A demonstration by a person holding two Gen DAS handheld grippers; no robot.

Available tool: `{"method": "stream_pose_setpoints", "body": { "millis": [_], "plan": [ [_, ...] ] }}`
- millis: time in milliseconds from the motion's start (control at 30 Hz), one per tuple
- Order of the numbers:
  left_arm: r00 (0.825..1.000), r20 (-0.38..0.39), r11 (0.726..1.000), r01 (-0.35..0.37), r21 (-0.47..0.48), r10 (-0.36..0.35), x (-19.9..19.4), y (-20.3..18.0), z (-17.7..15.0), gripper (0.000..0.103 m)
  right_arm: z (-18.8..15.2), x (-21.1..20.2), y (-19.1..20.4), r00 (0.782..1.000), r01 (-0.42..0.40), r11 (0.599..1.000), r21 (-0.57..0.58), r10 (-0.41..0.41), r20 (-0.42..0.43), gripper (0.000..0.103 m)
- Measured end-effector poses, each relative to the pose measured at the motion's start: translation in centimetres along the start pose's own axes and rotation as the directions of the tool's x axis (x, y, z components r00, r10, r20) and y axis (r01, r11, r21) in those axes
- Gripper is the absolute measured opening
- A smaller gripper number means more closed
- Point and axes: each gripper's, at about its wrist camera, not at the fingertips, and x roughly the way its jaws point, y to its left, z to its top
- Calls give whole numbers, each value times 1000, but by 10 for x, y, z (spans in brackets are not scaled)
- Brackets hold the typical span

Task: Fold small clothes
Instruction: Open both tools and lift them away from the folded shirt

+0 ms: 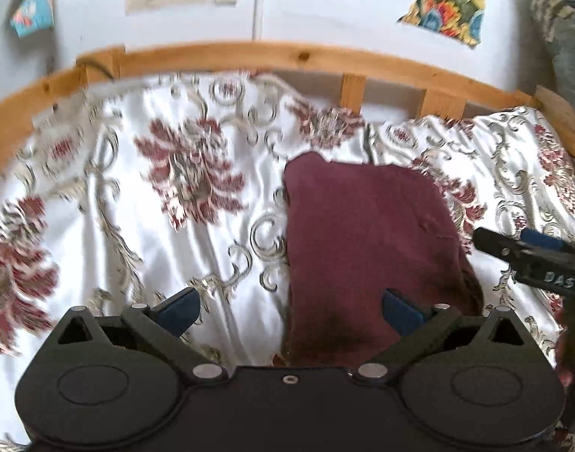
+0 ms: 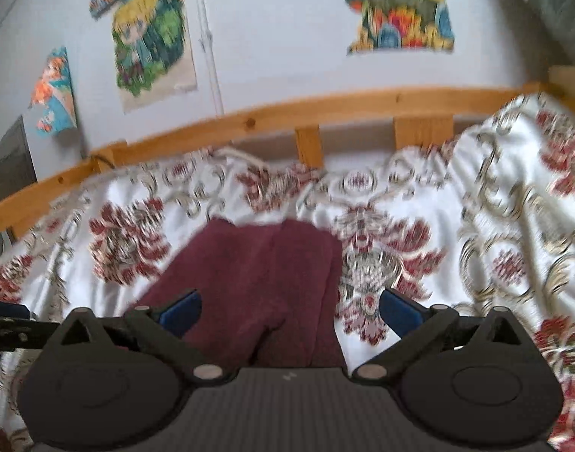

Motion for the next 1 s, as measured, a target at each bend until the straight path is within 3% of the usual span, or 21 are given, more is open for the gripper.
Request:
{"method": "stream_pose_setpoints", "body": {
  "millis": [333,567,800,1000],
  "plan": [
    [991,130,998,45,-34,-40,-77,-4,-10,102,12,-104,30,988,-15,1000,-1,15,156,103],
    [977,209,999,44,2,-43,-123,-7,-25,102,4,-163,45,972,-6,1000,-2,6,236,103],
    [974,216,998,64,8,-64,-132,-6,-52,102,-20,-200,60,963,39,998,-58,-22,267,103],
    [972,227,997,39,73,-55,-130,-6,-85,102,-58,-210,62,959,88,995,-43,-73,275,103]
  ]
}}
